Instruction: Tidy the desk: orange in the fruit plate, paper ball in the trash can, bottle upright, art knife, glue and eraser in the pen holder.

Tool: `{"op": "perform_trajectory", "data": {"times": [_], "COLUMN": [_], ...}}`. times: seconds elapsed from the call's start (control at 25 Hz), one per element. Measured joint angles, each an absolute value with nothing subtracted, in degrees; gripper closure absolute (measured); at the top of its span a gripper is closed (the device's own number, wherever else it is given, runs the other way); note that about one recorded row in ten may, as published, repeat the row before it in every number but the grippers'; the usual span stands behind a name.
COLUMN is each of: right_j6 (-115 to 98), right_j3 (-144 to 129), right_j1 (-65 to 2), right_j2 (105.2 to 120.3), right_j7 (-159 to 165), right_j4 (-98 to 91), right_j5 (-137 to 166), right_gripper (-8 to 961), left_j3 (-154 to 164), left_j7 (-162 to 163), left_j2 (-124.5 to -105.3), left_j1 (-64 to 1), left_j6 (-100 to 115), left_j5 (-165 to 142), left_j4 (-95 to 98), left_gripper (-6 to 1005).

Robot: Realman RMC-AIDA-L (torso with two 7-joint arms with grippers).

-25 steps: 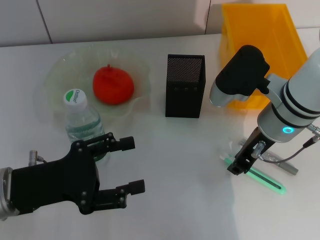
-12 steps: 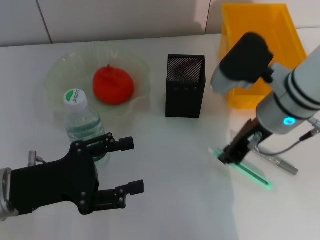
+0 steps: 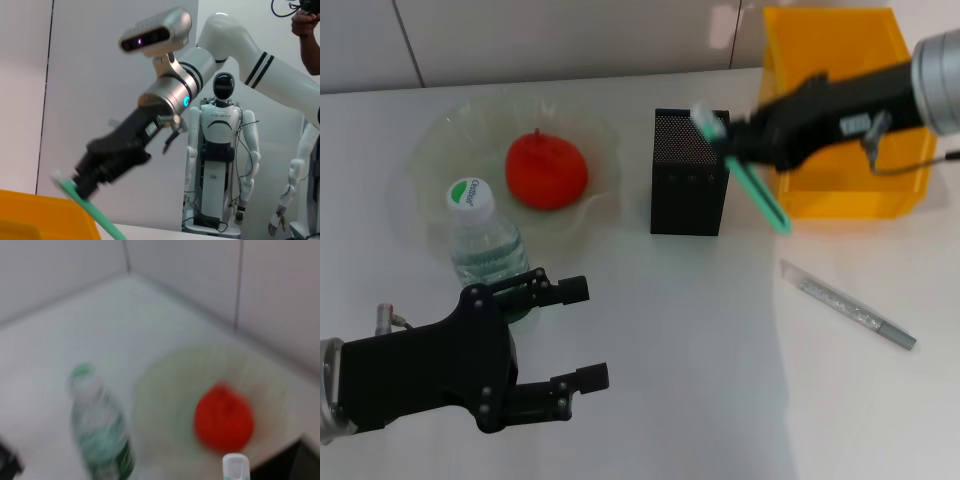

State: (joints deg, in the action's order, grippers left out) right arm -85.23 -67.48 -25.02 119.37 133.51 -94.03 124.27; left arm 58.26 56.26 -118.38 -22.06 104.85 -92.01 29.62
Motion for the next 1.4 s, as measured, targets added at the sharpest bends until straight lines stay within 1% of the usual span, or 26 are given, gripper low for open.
{"op": "perform_trajectory", "data": {"times": [0.04, 0.08, 0.16, 0.32, 0.44, 0.48, 0.56, 0.6, 0.64, 0.68, 0.76, 0.8, 0.84, 0.96, 1.2, 1.4], "right_j6": [-79.51, -79.51, -71.28, -65.04, -61.01, -61.01, -60.92, -60.92, -61.18, -61.18, -62.81, -62.81, -65.2, -68.8, -70.71, -70.58], "right_j3": [-67.19, -67.19, -67.32, -67.77, -67.86, -67.86, -67.83, -67.83, -67.78, -67.78, -67.45, -67.45, -66.61, -64.77, -62.57, -62.38], "right_j1": [-23.31, -23.31, -21.56, -21.52, -22.34, -22.34, -22.55, -22.55, -22.39, -22.39, -22.01, -22.01, -22.02, -22.34, -23.0, -25.12], "right_j2": [119.35, 119.35, 119.35, 119.4, 119.48, 119.48, 119.46, 119.46, 119.44, 119.44, 119.45, 119.45, 119.33, 119.17, 119.26, 119.26], "right_j7": [129.21, 129.21, 121.78, 114.33, 99.39, 99.39, 88.3, 88.3, 80.47, 80.47, 71.21, 71.21, 68.01, 65.8, 63.2, 60.43], "right_j4": [-94.07, -94.07, -91.94, -86.64, -75.92, -75.92, -68.23, -68.23, -63.26, -63.26, -55.98, -55.98, -51.59, -46.44, -40.98, -35.92], "right_j5": [120.12, 120.12, 113.79, 106.85, 93.25, 93.25, 84.22, 84.22, 78.82, 78.82, 71.54, 71.54, 67.66, 64.35, 63.53, 63.31], "right_gripper": [792, 792, 792, 792, 793, 793, 793, 793, 793, 793, 793, 793, 793, 793, 792, 792], "left_j3": [58.26, 58.26, 58.27, 58.26, 58.27, 58.26, 58.27, 58.27, 58.26, 58.26, 58.26, 58.26, 58.27, 58.26, 58.25, 58.26], "left_j7": [56.18, 56.12, 56.01, 55.98, 55.96, 55.98, 56.0, 56.01, 56.04, 56.04, 56.04, 56.04, 56.37, 56.37, 55.95, 55.54], "left_j2": [-118.39, -118.39, -118.43, -118.48, -118.5, -118.5, -118.49, -118.48, -118.47, -118.47, -118.47, -118.47, -118.47, -118.47, -118.47, -118.54], "left_j1": [-22.06, -22.07, -22.33, -22.47, -22.53, -22.49, -22.3, -22.19, -22.12, -22.12, -22.12, -22.12, -22.07, -22.06, -21.97, -21.97], "left_j6": [104.85, 104.85, 104.85, 104.85, 104.85, 104.85, 104.85, 104.85, 104.85, 104.85, 104.85, 104.85, 104.96, 104.98, 104.93, 105.03], "left_j5": [-92.01, -92.02, -92.02, -92.01, -92.01, -92.0, -91.86, -91.82, -91.76, -91.76, -91.76, -91.76, -91.77, -91.89, -91.96, -91.98], "left_j4": [29.62, 29.62, 29.62, 29.62, 29.62, 29.62, 29.62, 29.62, 29.62, 29.62, 29.62, 29.62, 29.62, 29.62, 29.62, 29.6], "left_gripper": [199, 199, 199, 199, 199, 199, 199, 199, 199, 199, 199, 199, 199, 199, 199, 199]}}
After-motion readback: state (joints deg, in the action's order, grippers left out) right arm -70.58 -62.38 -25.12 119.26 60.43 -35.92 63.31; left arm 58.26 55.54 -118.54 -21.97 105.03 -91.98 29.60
